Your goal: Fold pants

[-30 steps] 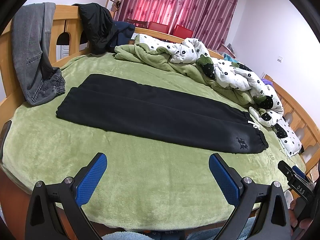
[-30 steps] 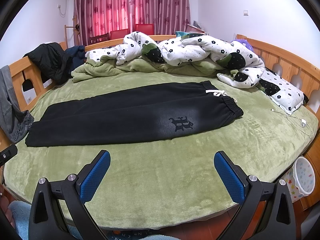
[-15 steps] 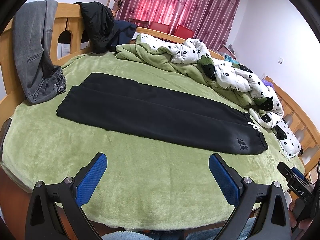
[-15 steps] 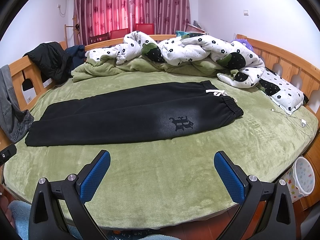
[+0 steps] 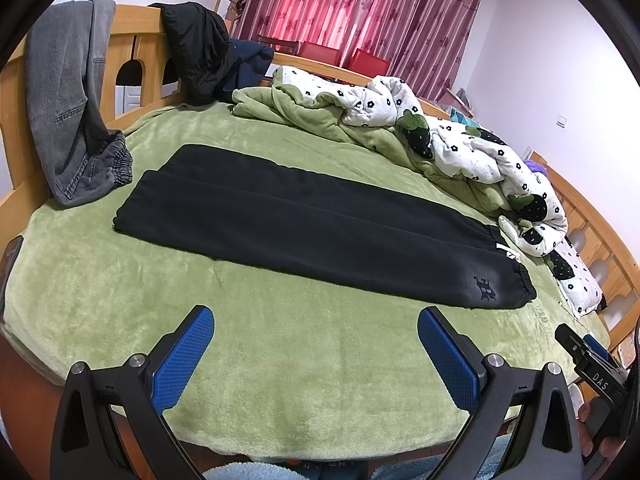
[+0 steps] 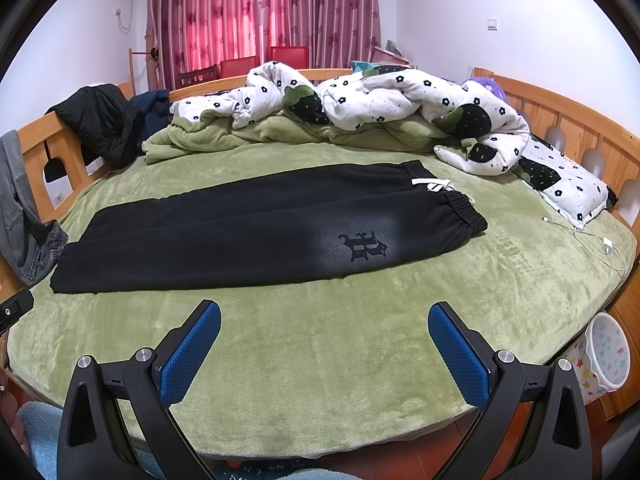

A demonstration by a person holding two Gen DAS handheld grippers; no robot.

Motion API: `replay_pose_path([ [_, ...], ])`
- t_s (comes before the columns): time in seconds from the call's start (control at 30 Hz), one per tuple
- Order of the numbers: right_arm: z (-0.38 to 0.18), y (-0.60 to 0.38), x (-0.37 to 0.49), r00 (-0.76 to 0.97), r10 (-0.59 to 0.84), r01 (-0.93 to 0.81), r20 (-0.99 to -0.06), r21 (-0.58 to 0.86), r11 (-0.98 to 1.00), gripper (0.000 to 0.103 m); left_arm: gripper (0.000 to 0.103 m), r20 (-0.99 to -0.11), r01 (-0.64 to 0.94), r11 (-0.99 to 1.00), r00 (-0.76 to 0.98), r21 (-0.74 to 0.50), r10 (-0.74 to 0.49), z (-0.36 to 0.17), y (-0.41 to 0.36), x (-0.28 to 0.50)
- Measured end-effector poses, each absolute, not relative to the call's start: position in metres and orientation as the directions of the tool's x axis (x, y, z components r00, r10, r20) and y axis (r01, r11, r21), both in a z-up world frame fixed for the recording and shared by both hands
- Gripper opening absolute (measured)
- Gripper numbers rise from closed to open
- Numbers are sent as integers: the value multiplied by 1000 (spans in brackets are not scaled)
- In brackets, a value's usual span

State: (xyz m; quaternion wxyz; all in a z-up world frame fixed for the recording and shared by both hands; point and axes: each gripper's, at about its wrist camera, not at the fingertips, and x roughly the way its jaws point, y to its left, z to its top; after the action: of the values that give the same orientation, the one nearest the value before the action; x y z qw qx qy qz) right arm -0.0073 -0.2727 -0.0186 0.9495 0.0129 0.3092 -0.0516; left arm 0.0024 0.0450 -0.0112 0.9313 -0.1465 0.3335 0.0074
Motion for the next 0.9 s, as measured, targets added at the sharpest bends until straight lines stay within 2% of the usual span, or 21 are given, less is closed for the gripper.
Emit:
replay_pose_path([
  [0.47, -21, -276, -11, 813, -67, 99, -578, 24, 995, 102, 103, -616, -95, 945, 777, -313, -126, -13, 45, 2],
  [0.6, -18, -278, -11, 816, -40, 101, -577, 74, 992, 102, 103, -584, -73, 923, 792, -379, -177, -11, 53, 2],
  [0.67, -18, -280, -9, 808, -25, 108, -588, 107, 988, 101, 103, -560, -21, 908, 793, -419, -240, -6, 59, 4],
  [0.77, -15, -284, -5, 814, 20, 90, -581, 161, 983, 101, 103, -520, 0, 904, 818, -429, -246, 7, 74, 9],
  [0.9, -3, -285, 5, 844, -21, 94, -536, 108, 990, 101, 103, -575, -35, 920, 790, -391, -214, 11, 93, 38],
])
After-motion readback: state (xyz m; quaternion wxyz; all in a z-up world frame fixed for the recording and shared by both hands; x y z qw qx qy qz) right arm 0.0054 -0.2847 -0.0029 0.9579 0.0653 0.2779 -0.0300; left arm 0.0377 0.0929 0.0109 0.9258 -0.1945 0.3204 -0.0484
